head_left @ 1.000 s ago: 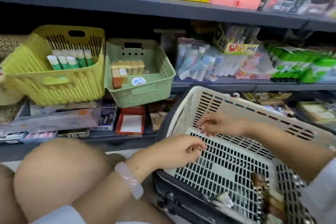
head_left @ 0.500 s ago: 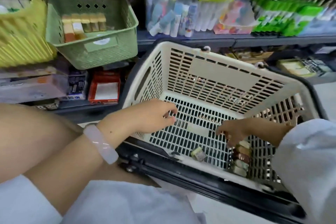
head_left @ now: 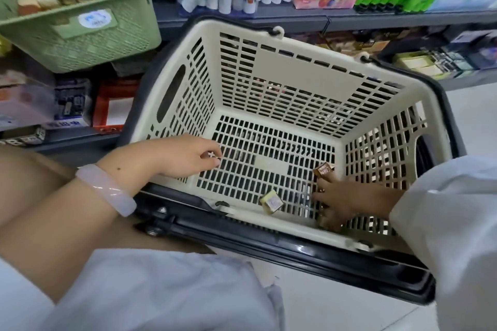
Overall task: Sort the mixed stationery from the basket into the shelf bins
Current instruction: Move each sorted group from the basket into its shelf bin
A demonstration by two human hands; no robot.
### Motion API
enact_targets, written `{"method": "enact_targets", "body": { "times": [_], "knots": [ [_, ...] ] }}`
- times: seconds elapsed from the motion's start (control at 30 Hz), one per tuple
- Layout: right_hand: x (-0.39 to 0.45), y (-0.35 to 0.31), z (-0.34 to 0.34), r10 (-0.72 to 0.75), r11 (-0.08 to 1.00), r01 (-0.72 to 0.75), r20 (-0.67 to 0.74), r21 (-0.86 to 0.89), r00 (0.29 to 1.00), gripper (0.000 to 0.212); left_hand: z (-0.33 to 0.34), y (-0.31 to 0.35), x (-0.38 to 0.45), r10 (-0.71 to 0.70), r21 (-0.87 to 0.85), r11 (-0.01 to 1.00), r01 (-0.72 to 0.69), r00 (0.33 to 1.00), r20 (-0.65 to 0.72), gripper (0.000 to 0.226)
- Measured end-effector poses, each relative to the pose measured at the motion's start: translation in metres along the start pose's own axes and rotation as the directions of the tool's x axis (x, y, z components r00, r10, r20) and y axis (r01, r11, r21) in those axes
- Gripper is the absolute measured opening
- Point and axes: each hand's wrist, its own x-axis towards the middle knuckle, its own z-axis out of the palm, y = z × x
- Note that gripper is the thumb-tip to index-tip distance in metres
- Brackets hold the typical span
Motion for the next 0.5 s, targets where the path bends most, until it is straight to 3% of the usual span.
{"method": "enact_targets", "body": {
  "times": [0.2,0.33,0.5],
  "knots": [
    [-0.001,0.01,0.007,-0.016,0.994,0.002,-0.131,-0.109,0.991,0.06,0.002,-0.001,-0.002,-0.031,0.007,0.999,0.031,1.0,0.005,0.036],
    [-0.001,0.013,0.007,0.075,0.996,-0.079,-0.117,-0.029,0.99,0.066,0.002,-0.002,-0.002,-0.041,0.007,0.999,0.041,0.999,-0.001,0.036],
    [-0.001,0.012,0.012,0.051,0.998,-0.054,-0.12,-0.023,0.991,0.052,0.003,-0.003,-0.002,-0.041,0.004,0.999,0.041,0.999,-0.004,0.036]
  ]
}}
